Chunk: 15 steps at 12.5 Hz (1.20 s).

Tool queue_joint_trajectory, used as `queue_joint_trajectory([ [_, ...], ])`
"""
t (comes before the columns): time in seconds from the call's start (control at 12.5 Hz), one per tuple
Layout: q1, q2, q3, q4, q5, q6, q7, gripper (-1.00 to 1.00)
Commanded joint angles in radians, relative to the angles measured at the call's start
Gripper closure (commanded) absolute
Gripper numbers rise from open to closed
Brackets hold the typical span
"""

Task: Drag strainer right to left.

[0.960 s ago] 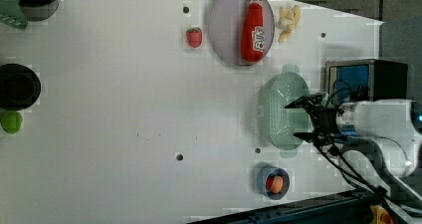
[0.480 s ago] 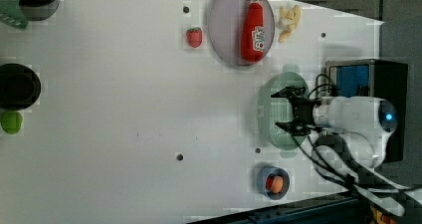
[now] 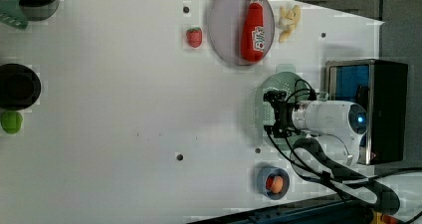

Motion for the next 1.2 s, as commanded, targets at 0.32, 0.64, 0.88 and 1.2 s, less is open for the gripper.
queue_joint_trajectory([
  [0.32,0.073,-0.027,0.03,0.01,0.022,-0.017,0.147,-1.0],
  [0.64,0.132,-0.015,0.032,0.022,0.023,-0.03,0.211,-1.0],
  [0.88,0.177,-0.004,0.041,0.058,0.023,-0.088,0.302,-1.0],
  [1.2,0.241,0.021,0.044,0.121,0.023,-0.153,0.38,-1.0],
])
